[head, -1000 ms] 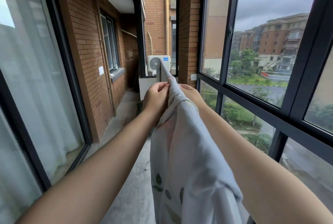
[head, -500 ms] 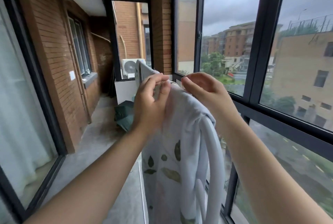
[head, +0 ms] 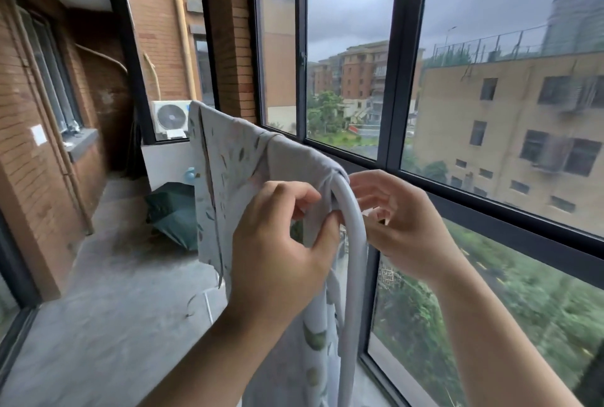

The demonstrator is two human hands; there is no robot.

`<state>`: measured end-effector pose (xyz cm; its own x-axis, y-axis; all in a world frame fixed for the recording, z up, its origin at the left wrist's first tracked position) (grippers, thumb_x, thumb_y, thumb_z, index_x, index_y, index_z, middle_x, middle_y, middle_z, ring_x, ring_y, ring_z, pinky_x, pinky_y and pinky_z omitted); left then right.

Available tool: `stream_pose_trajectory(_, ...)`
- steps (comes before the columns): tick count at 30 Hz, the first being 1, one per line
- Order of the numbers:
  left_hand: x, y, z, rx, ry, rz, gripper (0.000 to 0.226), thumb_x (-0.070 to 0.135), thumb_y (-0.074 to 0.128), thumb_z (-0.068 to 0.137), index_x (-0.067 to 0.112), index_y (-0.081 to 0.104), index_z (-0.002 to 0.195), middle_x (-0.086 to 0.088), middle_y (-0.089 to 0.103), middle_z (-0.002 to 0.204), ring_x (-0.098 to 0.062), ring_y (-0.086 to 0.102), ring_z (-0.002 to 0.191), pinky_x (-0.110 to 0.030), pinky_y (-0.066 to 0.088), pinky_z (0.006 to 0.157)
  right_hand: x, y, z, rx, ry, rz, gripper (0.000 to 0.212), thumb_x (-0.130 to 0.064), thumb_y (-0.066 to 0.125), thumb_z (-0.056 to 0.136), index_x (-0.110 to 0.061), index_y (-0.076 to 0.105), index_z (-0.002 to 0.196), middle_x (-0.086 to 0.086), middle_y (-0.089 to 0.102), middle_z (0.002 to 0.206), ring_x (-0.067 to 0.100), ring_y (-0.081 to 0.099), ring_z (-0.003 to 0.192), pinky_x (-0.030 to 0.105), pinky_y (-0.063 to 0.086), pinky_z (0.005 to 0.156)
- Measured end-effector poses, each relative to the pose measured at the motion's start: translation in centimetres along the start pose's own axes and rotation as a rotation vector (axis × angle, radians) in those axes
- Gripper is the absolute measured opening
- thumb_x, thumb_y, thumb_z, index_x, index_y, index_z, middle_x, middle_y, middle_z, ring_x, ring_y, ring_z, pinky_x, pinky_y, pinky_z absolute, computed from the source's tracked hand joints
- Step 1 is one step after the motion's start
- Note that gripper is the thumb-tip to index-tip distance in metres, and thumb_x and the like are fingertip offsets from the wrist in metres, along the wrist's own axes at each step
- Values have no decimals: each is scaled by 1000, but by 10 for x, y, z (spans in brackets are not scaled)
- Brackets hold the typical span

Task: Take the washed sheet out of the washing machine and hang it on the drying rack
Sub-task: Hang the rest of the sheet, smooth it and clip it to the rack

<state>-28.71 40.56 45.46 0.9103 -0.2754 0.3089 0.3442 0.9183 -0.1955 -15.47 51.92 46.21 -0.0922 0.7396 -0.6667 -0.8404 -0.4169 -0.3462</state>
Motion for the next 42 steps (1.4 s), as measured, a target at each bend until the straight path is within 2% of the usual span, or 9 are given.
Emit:
stream_pose_trajectory(7,13,-5,10,-16,-84,154,11,29,69,89,18,66,90,7,60,86,-9,56,73,-22,49,65,-4,-1,4,132,-9,-96,15,-16,77,84,-29,75,91,-14,73,84,10,66,73,24,53,63)
stream_pose_trajectory(10,20,-3,12,-45,-103,200,13,33,68,89,20,69,85,7,62,80,-13,59,69,-34,52,60,-7,-3,7,245,-66,-142,11,-17,77,84,-27,74,84,-14,71,75,9,64,67,21,52,60)
stream_pose_trajectory(17,27,5,10,-77,-183,378,14,26,67,85,17,66,74,5,56,71,-21,53,63,-33,47,52,-7,-5,2,352,-99,-217,8,-24,77,85,-20,73,80,-14,69,70,3,63,68,10,45,60)
stream_pose_trajectory(21,35,-1,13,-28,-199,396,18,11,67,77,15,60,61,7,47,61,-16,45,54,-24,31,48,-13,-9,2,404,-193,-322,11,-24,75,86,-17,72,78,-8,68,68,5,62,63,17,48,59)
stream_pose_trajectory(25,41,-9,14,43,-217,363,23,9,69,72,14,53,56,6,50,57,-13,46,52,-16,29,45,-19,-16,-1,460,-279,-370,7,-11,73,85,-13,71,79,-5,66,70,10,60,62,19,46,60)
stream_pose_trajectory(28,50,-9,11,92,-151,371,26,2,64,70,13,44,57,3,45,58,-19,45,54,-27,33,46,-17,-15,-7,491,-326,-405,7,-7,71,86,-11,68,81,-3,64,72,10,58,63,26,45,58)
stream_pose_trajectory(31,54,-2,6,119,-106,408,32,0,61,72,17,35,64,2,42,64,-21,42,58,-25,27,52,-10,-12,-12,470,-350,-447,5,-11,66,90,-11,66,85,-2,64,80,17,60,67,35,48,56)
stream_pose_trajectory(36,45,13,2,11,-174,490,24,36,66,90,16,54,88,1,59,81,-21,56,65,-24,32,51,-9,-12,-4,390,-357,-494,14,-31,66,92,-18,63,92,-7,62,82,15,59,70,33,48,57)
stream_pose_trajectory(42,43,12,17,-24,-134,627,10,10,70,83,14,63,76,-2,60,62,-28,56,54,-24,27,46,-11,-2,20,275,-301,-565,19,-38,68,82,-27,60,95,-13,63,84,13,59,71,27,45,57)
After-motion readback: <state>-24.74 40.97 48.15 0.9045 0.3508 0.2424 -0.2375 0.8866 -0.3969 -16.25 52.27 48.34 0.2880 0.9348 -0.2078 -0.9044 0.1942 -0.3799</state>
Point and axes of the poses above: each hand's wrist, its own z-axis towards the middle knuckle, its own y-axis out of the palm, x = y × z, the point moved 3 cm from there along z, towards the middle knuckle
